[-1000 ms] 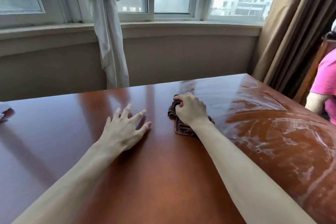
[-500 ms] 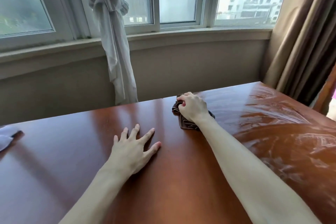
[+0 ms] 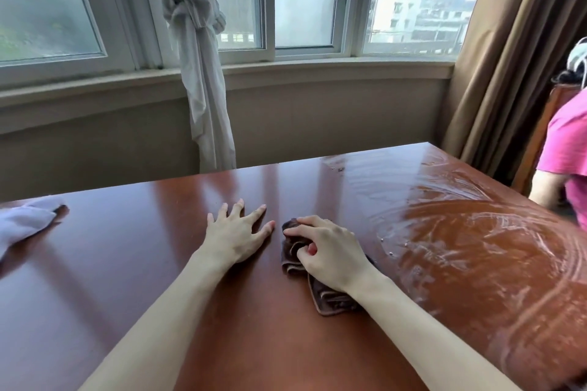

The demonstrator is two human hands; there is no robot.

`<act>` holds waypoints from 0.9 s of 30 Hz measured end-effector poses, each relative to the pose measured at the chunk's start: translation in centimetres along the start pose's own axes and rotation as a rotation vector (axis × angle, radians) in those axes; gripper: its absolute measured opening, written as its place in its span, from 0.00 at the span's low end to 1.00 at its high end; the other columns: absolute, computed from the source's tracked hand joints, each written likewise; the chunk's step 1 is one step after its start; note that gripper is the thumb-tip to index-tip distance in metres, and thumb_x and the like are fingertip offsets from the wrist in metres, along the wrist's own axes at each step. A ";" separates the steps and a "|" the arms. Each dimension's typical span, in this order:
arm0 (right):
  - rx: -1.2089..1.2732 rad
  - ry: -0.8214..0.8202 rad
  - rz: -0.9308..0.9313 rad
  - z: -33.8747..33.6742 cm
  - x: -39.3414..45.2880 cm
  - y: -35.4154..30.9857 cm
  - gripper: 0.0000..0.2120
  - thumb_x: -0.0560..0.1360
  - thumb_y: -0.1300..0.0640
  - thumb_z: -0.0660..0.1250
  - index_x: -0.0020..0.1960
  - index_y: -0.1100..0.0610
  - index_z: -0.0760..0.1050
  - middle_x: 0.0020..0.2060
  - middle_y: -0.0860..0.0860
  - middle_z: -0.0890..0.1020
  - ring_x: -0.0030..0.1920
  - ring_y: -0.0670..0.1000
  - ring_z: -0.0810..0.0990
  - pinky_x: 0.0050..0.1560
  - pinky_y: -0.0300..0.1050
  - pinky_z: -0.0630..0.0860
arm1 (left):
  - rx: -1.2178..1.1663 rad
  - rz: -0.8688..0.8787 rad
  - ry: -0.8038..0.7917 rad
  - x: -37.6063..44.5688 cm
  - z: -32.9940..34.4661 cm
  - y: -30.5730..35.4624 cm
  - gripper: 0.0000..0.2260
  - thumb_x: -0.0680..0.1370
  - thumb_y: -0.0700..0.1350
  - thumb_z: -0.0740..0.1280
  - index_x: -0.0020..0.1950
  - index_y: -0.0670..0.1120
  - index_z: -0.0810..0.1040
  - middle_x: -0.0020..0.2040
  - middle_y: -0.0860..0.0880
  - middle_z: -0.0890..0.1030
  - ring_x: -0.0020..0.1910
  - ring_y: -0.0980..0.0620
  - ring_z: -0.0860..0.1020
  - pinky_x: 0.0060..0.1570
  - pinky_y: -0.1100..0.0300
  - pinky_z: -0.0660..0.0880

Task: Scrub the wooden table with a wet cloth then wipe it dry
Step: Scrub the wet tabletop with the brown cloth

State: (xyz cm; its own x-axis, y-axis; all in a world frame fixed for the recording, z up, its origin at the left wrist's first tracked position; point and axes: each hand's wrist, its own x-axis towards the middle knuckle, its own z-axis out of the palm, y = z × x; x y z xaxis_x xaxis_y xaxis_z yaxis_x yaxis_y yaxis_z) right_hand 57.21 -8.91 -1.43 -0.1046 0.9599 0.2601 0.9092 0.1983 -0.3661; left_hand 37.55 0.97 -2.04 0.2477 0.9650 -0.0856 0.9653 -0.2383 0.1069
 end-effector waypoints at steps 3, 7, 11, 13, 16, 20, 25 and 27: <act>0.006 0.016 0.038 0.6 3.5 0.3 0.22 0.75 0.53 0.62 0.65 0.37 0.78 0.66 0.38 0.77 0.64 0.46 0.77 0.61 0.48 0.74 | -0.009 0.001 0.013 0.0 0.4 -0.1 0.29 0.79 0.72 0.46 0.80 0.67 0.53 0.83 0.48 0.53 0.80 0.39 0.52 0.77 0.38 0.50; -0.042 0.043 0.096 2.6 11.8 1.5 0.20 0.76 0.53 0.62 0.65 0.40 0.79 0.63 0.44 0.80 0.60 0.56 0.80 0.57 0.50 0.75 | -0.023 0.003 0.023 0.3 0.6 -0.1 0.29 0.79 0.72 0.46 0.80 0.67 0.52 0.83 0.48 0.52 0.80 0.40 0.51 0.77 0.39 0.49; -0.049 0.055 0.122 5.1 20.6 2.8 0.19 0.75 0.54 0.62 0.62 0.41 0.81 0.60 0.48 0.80 0.59 0.58 0.80 0.56 0.51 0.75 | -0.011 0.010 0.048 0.5 0.9 -0.3 0.29 0.78 0.72 0.46 0.79 0.68 0.51 0.83 0.50 0.51 0.81 0.42 0.49 0.78 0.39 0.48; -0.032 0.074 0.148 5.8 24.4 3.7 0.19 0.75 0.54 0.62 0.63 0.42 0.81 0.60 0.49 0.80 0.60 0.58 0.79 0.58 0.51 0.74 | 0.000 0.015 0.039 0.8 0.9 -0.4 0.29 0.78 0.72 0.45 0.79 0.69 0.48 0.83 0.51 0.49 0.81 0.43 0.47 0.78 0.40 0.47; -0.070 0.095 0.219 6.0 28.8 5.2 0.19 0.76 0.55 0.62 0.63 0.44 0.81 0.62 0.51 0.80 0.62 0.60 0.78 0.61 0.51 0.74 | 0.010 0.017 0.014 0.7 0.9 -0.3 0.29 0.78 0.72 0.44 0.79 0.70 0.45 0.83 0.51 0.47 0.81 0.43 0.45 0.78 0.40 0.45; -0.069 0.090 0.264 5.8 30.1 6.3 0.19 0.76 0.55 0.61 0.63 0.44 0.82 0.62 0.51 0.80 0.62 0.59 0.78 0.61 0.50 0.73 | 0.020 0.010 0.002 1.1 0.8 -0.3 0.29 0.78 0.73 0.44 0.79 0.70 0.44 0.83 0.51 0.46 0.81 0.42 0.44 0.78 0.39 0.45; -0.054 0.102 0.205 4.6 23.7 5.9 0.18 0.78 0.53 0.61 0.64 0.45 0.81 0.64 0.48 0.78 0.63 0.56 0.77 0.59 0.49 0.73 | 0.030 0.008 -0.011 1.1 0.9 -0.5 0.40 0.66 0.76 0.32 0.79 0.69 0.44 0.83 0.50 0.47 0.81 0.41 0.47 0.78 0.39 0.48; -0.052 0.100 0.192 4.2 20.2 5.3 0.18 0.78 0.53 0.61 0.64 0.45 0.81 0.66 0.46 0.78 0.63 0.55 0.77 0.60 0.49 0.73 | 0.016 -0.011 -0.021 1.3 0.9 -0.7 0.34 0.73 0.76 0.40 0.79 0.69 0.46 0.83 0.50 0.48 0.81 0.41 0.48 0.78 0.39 0.49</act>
State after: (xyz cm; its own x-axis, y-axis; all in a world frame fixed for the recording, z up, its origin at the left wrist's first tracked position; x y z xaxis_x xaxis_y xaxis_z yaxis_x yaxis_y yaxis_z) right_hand 58.28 12.39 -1.84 0.1105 0.9542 0.2779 0.9285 0.0007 -0.3714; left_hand 37.31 2.29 -3.13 0.2385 0.9652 -0.1074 0.9691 -0.2294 0.0901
